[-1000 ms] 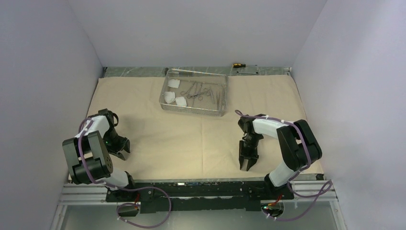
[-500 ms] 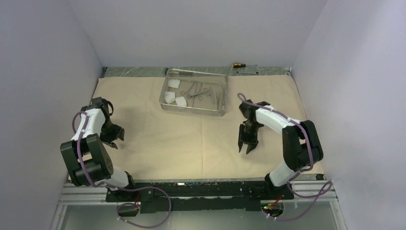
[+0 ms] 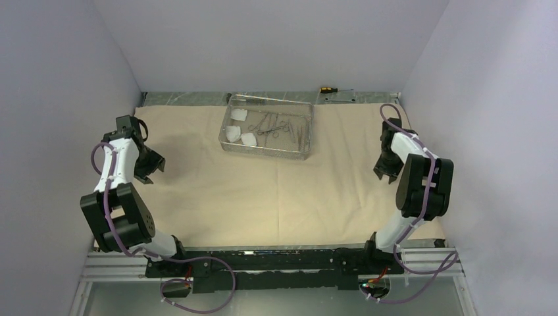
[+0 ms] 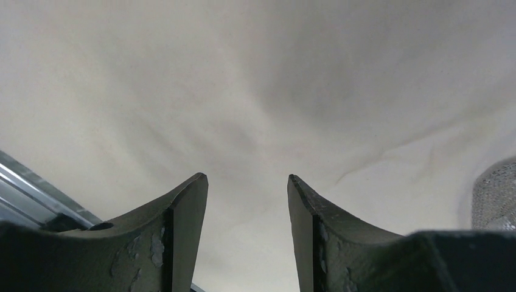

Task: Open and lay out the surgical kit
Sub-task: Smooth out the surgical kit at the center of the board.

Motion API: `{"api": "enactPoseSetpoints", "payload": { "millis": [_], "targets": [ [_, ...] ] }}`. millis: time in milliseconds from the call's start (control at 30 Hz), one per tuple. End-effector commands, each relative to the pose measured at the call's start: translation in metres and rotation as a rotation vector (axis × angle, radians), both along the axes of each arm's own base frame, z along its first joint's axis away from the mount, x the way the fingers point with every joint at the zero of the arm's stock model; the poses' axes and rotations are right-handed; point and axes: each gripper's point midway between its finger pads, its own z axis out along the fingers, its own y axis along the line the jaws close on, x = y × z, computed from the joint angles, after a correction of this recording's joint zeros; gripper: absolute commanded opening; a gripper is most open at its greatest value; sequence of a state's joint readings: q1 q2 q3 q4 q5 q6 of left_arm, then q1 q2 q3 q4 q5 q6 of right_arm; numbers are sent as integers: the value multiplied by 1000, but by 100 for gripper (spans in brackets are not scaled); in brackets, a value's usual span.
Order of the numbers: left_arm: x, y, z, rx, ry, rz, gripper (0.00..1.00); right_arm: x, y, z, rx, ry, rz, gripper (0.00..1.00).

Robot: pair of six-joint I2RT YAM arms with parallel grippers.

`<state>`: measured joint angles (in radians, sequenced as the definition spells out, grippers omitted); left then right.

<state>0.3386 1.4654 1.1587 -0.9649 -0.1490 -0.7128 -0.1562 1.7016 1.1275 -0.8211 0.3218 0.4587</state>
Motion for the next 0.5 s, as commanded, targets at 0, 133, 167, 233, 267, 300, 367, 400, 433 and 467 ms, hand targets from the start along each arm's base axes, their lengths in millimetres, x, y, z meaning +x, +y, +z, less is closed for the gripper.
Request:
{"api": "enactPoseSetpoints", "payload": {
  "millis": [0, 133, 167, 233, 267, 300, 367, 400, 433, 467],
  "targets": [
    [15, 2, 2, 1, -25, -61, 57, -2, -44, -1, -156, 55, 78, 41],
    [16, 2, -4, 3, -21, -72, 58, -22, -65, -9, -168, 62, 22, 41],
    [16, 4, -5, 8, -20, -75, 58, -26, -70, -8, -178, 69, 6, 41],
    [15, 7, -8, 23, -10, -82, 59, -37, -81, -7, -206, 85, -31, 42],
    [15, 9, -10, 32, -3, -82, 59, -40, -84, -5, -210, 91, -48, 42],
    [14, 10, -12, 34, 6, -79, 59, -43, -88, -5, -209, 93, -62, 42],
    [13, 12, -17, 26, 18, -77, 59, -45, -91, -7, -193, 95, -71, 42],
    [13, 12, -19, 20, 16, -76, 58, -46, -90, -8, -180, 97, -70, 42],
    [14, 13, -20, 16, 16, -74, 58, -46, -90, -9, -173, 98, -74, 42],
    [16, 14, -20, 13, 9, -77, 57, -46, -90, -9, -168, 98, -78, 42]
  ]
}}
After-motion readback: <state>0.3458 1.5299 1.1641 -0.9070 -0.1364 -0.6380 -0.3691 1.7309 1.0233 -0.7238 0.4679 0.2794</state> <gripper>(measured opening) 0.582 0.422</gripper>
